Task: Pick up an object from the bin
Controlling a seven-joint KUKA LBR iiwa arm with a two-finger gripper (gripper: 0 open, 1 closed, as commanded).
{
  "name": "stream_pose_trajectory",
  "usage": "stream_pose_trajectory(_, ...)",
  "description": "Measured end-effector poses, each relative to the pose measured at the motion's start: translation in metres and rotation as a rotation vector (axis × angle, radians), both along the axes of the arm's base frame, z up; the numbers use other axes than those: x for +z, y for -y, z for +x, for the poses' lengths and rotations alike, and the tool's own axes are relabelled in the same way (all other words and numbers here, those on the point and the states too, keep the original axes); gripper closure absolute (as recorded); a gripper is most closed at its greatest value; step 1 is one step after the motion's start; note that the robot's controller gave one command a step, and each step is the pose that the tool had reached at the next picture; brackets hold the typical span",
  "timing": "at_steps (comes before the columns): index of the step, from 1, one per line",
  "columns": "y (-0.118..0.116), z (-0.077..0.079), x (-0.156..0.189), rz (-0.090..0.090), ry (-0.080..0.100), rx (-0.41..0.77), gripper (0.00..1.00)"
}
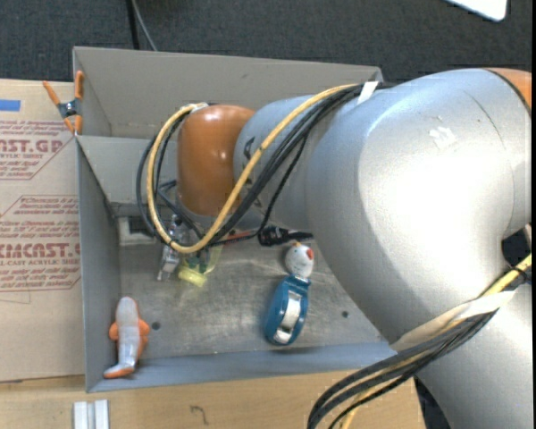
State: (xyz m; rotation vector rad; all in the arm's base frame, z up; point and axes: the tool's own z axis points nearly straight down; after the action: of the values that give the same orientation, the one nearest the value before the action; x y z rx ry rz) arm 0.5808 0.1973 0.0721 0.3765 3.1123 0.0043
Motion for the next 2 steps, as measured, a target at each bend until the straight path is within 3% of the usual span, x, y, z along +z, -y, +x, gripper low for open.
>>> stream_pose_trajectory(1,-0.001,-0.004,0.033,-0.005,-0.013,0.047,1.0)
stream_pose_trajectory(2,-0.012,0.0,0.096,-0.004,-0.008,0.106,1.0)
